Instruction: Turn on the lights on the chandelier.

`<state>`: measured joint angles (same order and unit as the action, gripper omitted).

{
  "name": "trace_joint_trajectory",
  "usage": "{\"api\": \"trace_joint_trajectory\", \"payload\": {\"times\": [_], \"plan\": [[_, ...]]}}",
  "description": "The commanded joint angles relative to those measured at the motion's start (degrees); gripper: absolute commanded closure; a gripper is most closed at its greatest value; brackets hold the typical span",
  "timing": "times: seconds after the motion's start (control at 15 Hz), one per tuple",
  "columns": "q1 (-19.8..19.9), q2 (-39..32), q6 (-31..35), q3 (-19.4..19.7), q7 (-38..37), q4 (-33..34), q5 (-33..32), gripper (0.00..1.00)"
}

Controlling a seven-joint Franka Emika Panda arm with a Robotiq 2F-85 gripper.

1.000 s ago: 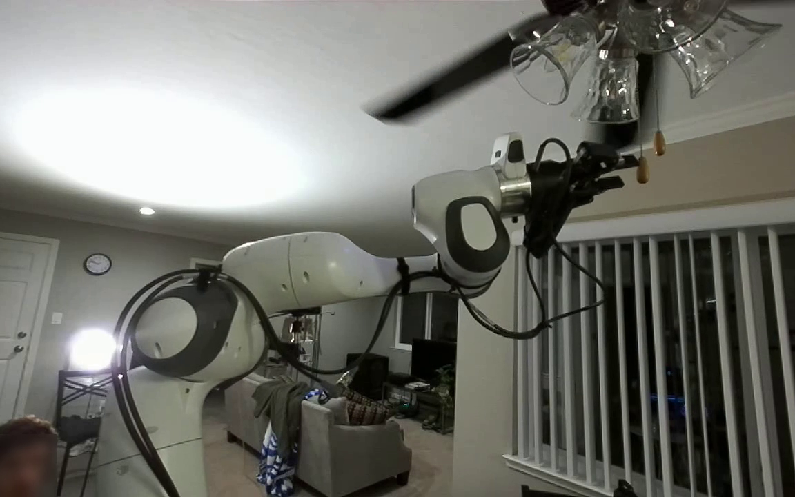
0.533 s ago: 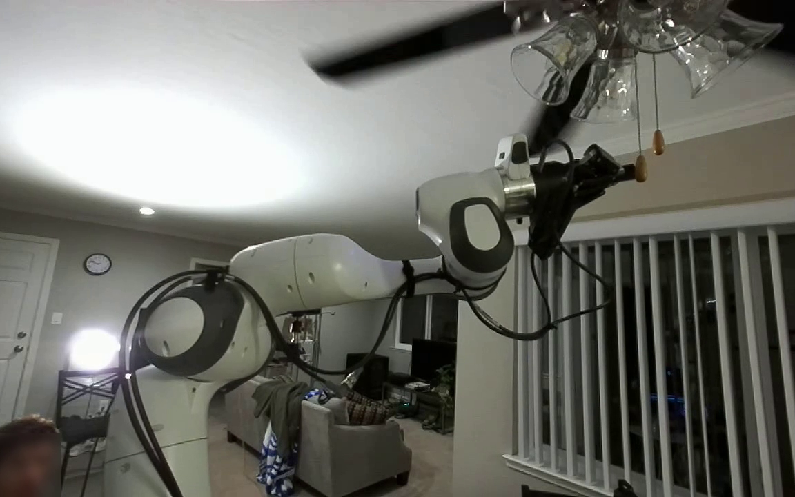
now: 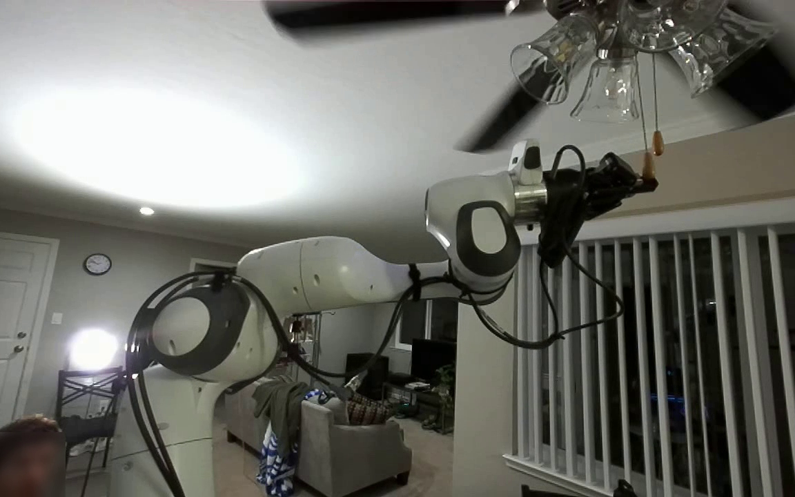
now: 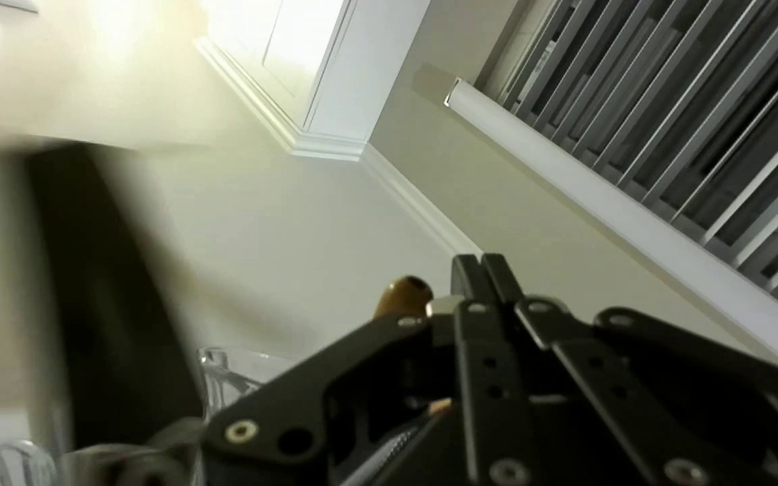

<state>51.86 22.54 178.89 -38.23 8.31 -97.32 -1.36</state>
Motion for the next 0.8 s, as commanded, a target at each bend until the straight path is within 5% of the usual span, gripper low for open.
{"api": "trace_joint_trajectory", "payload": {"times": [0.0, 0.13, 0.2, 0.4, 0.73], "plan": [[2.21, 0.49, -3.13, -1.3, -1.1, -0.39, -0.36, 0.95], [2.31, 0.77, -3.91, -1.38, -1.17, -0.52, -0.02, 0.93], [2.31, 0.81, -4.19, -1.4, -1.12, -0.47, 0.09, 0.69], [0.99, 0.88, -5.23, -0.53, -0.57, -0.29, 0.69, 0.6], [-16.33, -0.12, -10.61, 12.11, -4.37, -0.18, -6.68, 0.28]]}}
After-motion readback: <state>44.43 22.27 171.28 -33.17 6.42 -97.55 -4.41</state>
